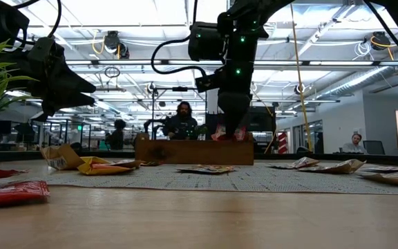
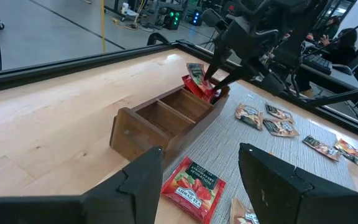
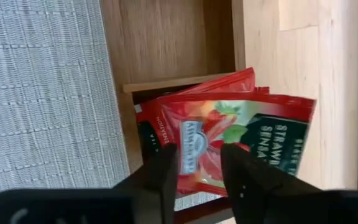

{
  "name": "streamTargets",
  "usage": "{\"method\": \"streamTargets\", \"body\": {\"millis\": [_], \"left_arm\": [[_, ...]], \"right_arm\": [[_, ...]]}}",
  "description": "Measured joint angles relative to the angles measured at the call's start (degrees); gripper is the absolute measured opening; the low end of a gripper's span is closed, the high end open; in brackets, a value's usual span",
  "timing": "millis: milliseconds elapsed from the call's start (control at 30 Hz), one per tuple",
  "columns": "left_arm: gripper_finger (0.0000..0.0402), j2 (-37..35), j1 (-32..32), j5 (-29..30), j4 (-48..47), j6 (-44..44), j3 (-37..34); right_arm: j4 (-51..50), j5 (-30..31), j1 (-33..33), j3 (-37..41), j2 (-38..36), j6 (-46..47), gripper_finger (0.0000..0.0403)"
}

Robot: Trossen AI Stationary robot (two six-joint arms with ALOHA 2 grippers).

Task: Pick & Place Tea
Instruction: Put the red tea bag into the right section of the wooden organizer

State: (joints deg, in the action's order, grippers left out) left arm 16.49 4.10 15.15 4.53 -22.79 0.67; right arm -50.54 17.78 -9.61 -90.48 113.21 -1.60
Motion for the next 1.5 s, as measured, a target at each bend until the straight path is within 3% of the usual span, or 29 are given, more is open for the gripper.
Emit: {"method": "streamTargets", "body": {"millis": [167,400,500,600,933,1500], "left_arm": [[0.0212,0.00,0.00,0.01,-0.01,0.00,0.00],[0.0212,0.00,0.00,-0.01,0.00,0.00,0.00],[0.0212,0.00,0.00,0.01,0.00,0.00,0.00],[0.0212,0.00,0.00,0.01,0.00,0.00,0.00],[0.0212,0.00,0.00,0.00,0.00,0.00,0.00],[0.0212,0.00,0.00,0.00,0.00,0.00,0.00]], "right_arm": [[-0.21,-1.54,0.43,0.02,-1.38,-0.04,0.0138],[-0.25,-1.98,1.39,0.02,-4.73,0.03,0.0145],[2.02,-6.59,1.80,0.00,-6.09,0.97,0.0141],[4.50,-10.55,1.84,0.00,-6.19,3.12,0.0125],[4.01,-10.64,1.47,0.00,-6.19,5.12,0.0005],[13.21,-10.37,-0.14,9.85,-6.19,3.76,0.0000]]}}
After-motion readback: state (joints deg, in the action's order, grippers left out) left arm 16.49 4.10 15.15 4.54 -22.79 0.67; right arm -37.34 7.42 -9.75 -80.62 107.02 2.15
